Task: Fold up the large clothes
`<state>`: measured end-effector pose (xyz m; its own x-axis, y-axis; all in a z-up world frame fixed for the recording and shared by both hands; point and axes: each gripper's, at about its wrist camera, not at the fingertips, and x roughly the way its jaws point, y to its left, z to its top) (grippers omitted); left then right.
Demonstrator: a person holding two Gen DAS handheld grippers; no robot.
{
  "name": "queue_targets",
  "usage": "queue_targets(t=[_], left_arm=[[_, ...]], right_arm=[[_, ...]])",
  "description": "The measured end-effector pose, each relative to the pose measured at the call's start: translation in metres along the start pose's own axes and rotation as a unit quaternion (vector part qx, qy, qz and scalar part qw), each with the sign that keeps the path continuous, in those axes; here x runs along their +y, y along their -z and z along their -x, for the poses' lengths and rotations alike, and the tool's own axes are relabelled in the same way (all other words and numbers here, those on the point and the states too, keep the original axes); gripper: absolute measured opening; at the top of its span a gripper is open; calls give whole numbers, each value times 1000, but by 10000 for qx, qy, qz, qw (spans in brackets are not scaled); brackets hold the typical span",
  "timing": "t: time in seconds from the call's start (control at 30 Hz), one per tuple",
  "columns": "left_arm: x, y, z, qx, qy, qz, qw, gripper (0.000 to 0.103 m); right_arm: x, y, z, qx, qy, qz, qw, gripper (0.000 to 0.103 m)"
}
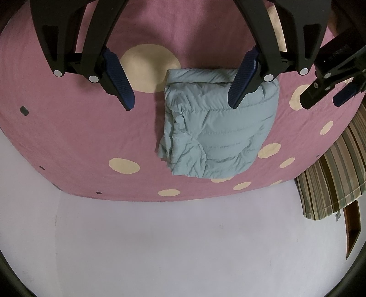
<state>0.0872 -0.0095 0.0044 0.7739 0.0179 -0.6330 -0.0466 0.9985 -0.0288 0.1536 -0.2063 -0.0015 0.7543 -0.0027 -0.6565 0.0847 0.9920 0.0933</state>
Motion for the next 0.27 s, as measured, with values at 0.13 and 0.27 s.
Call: queue_targets(t=[0.13,0.27], left_arm=[[6,-1,-5,51,-55,106,9999,101],[23,-2,-20,244,-106,339,9991,101]], right_arm=[[-3,1,-4,15,2,-26,10000,82],[-11,2,-9,51,27,-88,9999,82]])
